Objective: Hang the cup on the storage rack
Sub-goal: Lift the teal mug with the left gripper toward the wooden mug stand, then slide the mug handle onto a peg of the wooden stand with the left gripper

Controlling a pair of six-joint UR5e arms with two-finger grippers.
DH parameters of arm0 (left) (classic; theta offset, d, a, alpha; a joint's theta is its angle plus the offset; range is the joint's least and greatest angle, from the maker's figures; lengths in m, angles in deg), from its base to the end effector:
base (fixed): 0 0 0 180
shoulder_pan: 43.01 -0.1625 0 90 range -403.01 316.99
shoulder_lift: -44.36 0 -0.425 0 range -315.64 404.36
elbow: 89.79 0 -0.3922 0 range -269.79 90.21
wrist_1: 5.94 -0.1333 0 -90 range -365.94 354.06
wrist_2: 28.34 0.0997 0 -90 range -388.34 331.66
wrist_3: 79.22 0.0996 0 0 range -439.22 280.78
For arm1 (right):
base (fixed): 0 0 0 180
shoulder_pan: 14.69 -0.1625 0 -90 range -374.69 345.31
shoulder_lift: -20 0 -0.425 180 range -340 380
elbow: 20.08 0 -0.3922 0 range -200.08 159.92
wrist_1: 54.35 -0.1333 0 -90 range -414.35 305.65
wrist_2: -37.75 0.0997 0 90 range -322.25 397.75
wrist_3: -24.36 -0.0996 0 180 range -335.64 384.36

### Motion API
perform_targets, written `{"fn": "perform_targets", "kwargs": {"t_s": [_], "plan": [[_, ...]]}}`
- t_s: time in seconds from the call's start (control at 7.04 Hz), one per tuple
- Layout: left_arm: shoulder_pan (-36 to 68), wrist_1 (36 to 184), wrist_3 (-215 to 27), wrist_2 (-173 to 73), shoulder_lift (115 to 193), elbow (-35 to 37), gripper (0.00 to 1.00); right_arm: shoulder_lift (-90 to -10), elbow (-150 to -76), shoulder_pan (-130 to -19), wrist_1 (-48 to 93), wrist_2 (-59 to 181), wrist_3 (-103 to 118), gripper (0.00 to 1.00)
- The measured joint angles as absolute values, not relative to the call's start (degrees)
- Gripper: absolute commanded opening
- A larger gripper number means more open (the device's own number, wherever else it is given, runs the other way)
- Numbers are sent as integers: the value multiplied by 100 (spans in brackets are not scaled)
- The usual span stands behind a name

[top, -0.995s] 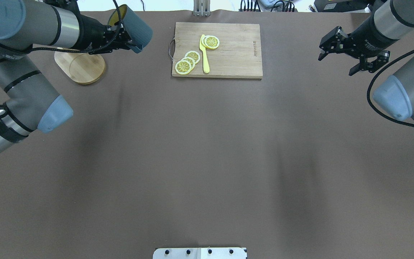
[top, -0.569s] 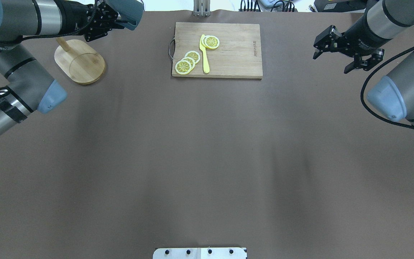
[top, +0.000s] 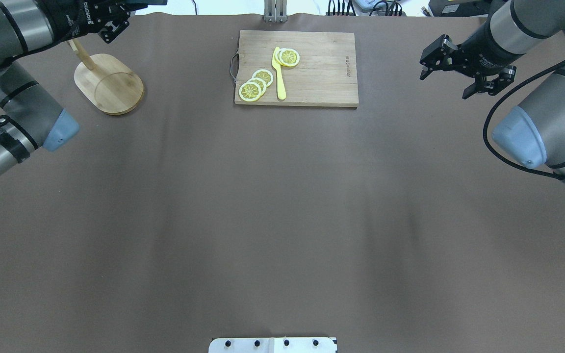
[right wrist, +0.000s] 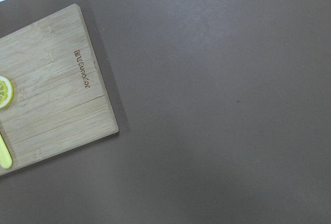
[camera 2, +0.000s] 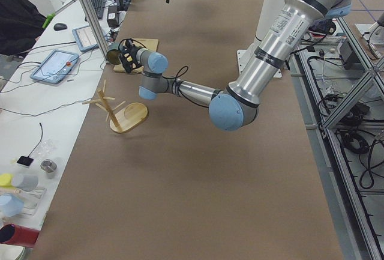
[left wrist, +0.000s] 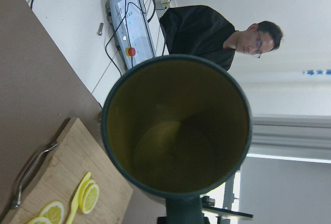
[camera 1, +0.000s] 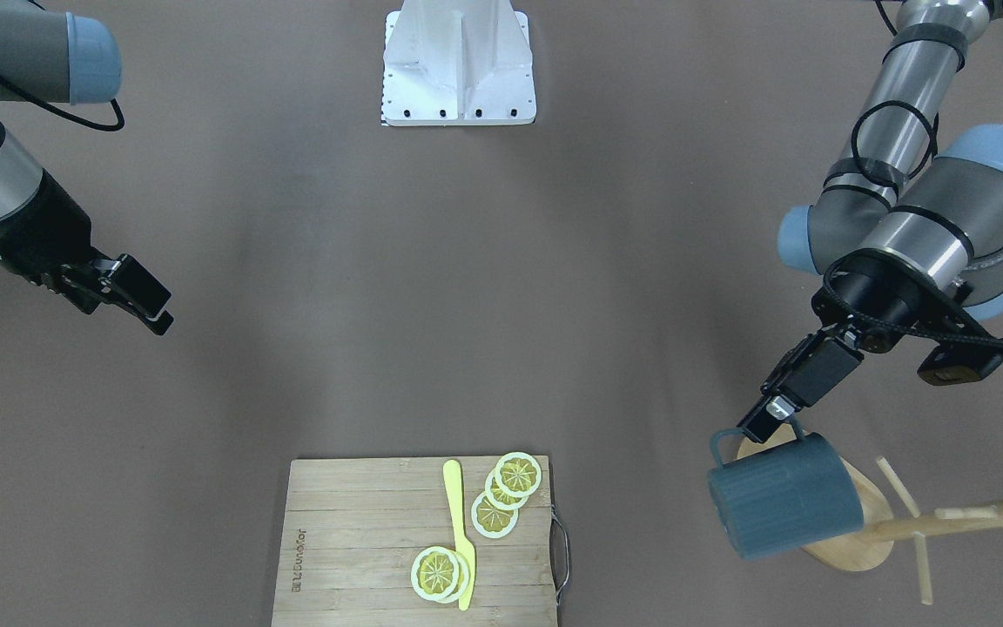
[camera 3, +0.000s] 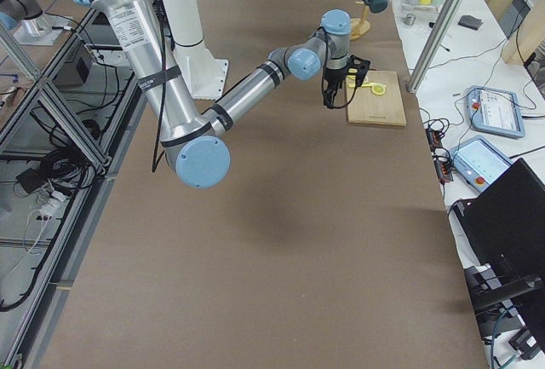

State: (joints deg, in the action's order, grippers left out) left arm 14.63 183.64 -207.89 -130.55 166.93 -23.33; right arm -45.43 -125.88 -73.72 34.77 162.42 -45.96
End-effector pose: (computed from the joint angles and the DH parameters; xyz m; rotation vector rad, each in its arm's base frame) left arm 0.2673 -0.6316 0.3336 0.1776 1.9934 -0.9256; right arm -0.2453 -0.5578 0.2908 -0.0050 -0.9115 0.4214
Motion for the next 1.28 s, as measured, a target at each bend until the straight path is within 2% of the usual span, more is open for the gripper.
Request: {"fn": "perform_targets", "kwargs": {"t_s": [0.57,1.28], "plan": [[1421,19590,-22112,-12303,16664,-2829,0,-4498,-12590,-7307,3477,16116,-4604,100],[1381,20199,-23075,-11894,16580,-3078,0,-4495,-12590,-7226,3477,16006,-4612,100]]}}
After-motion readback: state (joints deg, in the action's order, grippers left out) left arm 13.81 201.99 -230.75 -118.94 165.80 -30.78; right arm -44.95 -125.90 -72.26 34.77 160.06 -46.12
